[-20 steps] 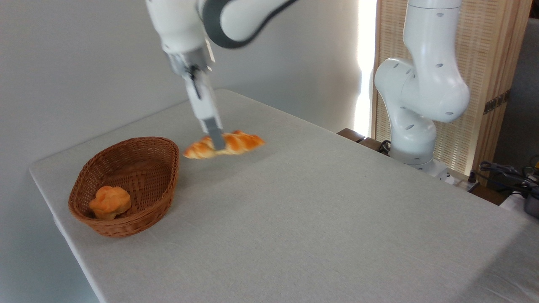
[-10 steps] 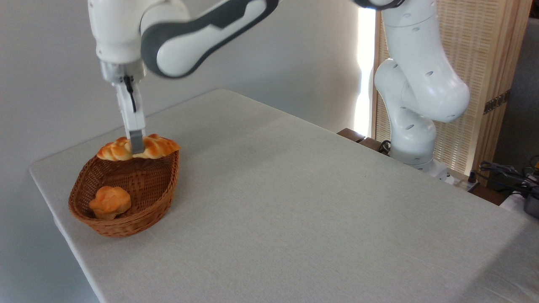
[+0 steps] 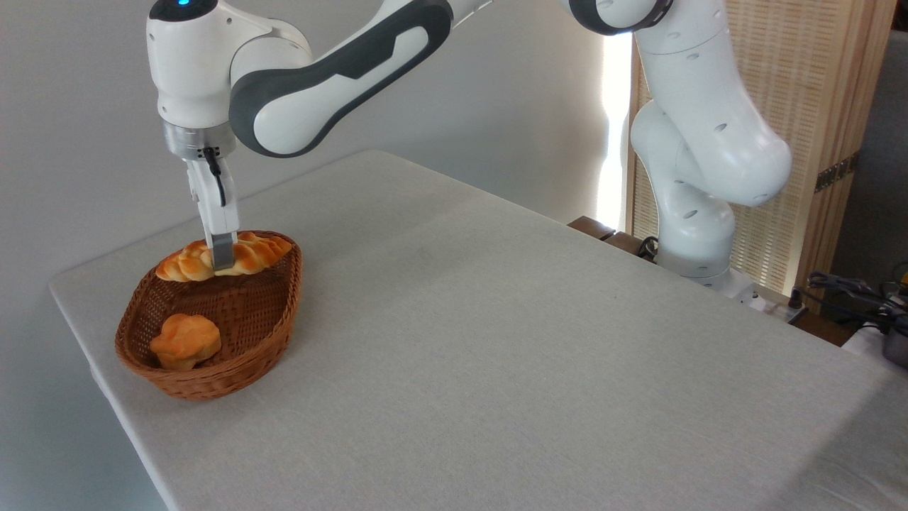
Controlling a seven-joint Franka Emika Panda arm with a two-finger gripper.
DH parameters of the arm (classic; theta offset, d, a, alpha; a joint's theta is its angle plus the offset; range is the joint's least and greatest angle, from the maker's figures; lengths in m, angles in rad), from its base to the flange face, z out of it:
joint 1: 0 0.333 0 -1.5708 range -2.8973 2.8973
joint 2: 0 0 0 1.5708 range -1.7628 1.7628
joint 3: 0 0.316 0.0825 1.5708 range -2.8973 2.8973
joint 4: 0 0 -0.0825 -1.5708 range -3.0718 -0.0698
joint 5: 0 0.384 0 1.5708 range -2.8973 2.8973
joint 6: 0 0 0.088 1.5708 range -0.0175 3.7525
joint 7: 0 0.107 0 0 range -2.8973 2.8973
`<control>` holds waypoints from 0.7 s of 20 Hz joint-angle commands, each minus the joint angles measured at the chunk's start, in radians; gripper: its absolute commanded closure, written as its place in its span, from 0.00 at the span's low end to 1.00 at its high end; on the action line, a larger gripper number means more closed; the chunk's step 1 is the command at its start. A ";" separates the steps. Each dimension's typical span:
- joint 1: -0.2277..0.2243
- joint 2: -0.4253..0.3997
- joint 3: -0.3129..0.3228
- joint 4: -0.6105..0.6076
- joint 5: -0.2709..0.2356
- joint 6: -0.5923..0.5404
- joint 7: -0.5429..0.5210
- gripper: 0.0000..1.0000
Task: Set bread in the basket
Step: 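Lower the roll into the basket beside the bun and open the gripper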
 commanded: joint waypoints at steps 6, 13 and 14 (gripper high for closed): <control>0.014 -0.013 -0.004 0.003 0.016 -0.015 -0.027 0.00; 0.112 -0.175 0.061 0.020 0.026 -0.266 -0.023 0.00; 0.110 -0.197 0.095 0.018 0.045 -0.298 -0.023 0.00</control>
